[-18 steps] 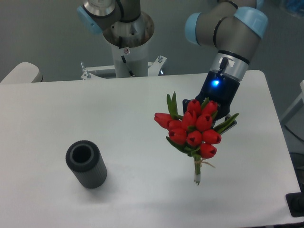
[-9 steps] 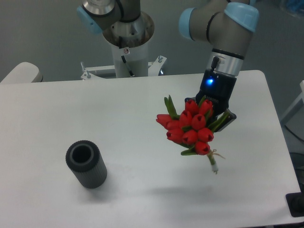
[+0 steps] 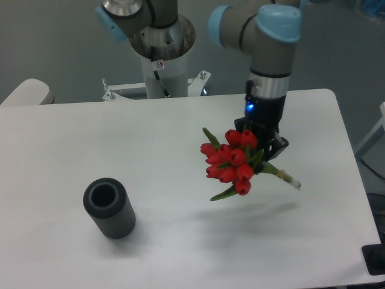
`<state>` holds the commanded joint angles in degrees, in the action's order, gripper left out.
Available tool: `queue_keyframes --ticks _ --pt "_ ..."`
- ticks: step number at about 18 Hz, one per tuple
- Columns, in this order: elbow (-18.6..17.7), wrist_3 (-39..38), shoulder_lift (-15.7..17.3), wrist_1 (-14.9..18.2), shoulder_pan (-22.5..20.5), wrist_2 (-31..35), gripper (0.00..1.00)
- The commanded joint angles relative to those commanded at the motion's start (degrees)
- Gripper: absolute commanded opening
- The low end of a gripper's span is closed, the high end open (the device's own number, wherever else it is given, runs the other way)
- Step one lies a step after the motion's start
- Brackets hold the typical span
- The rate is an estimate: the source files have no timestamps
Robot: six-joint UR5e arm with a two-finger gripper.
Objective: Place the flowers on the table
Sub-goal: 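Tilt the held bouquet sideways and lower it toward the table surface, then lay the tulips flat on the table beside the gripper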
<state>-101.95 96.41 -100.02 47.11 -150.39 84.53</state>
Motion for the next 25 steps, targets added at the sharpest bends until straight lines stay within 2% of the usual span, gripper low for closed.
queue_keyframes --ticks 3,9,14,17,20,23,25 --pt "-2.45 1.68 0.09 0.27 1.41 7.04 0.29" --pt "-7.38 4.31 0.62 0.0 1.59 15.57 0.29" --pt "-8.79 6.5 -0.44 -0.17 2.21 18.57 0.29" --pt "-8.71 10.9 -2.45 -0.61 1.94 18.57 0.29" --pt "-8.53 11.26 -4.04 -0.61 1.94 19.27 0.29" --pt "-8.27 11.35 -5.71 -0.87 2.12 24.71 0.29" --pt "-8.26 11.43 -5.98 -1.05 2.12 26.04 0.29"
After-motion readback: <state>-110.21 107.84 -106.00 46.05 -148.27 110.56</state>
